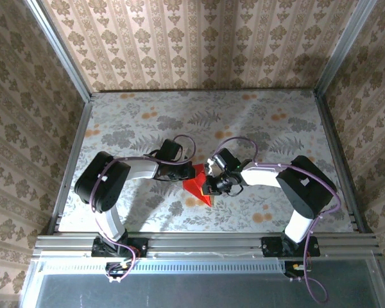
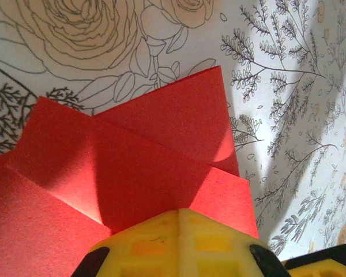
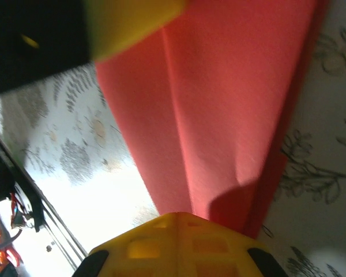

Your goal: Fold a paper plane with a square sheet of paper (fold left side to right side)

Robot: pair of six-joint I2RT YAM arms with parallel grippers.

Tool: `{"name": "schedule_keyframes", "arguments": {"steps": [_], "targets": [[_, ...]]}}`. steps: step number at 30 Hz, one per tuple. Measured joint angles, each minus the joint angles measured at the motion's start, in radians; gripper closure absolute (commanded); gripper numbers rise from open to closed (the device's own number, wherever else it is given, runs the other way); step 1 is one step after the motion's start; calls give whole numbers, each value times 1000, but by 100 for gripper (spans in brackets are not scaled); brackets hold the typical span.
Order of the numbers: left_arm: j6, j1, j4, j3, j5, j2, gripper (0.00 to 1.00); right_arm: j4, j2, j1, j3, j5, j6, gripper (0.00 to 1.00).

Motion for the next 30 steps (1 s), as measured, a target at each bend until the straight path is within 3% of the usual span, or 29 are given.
{"name": "schedule_keyframes", "arguments": {"steps": [11,30], "targets": [[0,-1,8,-2,-3,0,100,3,84,0,98,1,11,100],[11,-1,5,-2,-11,0,100,22,72,5,29,5,16,100]]}}
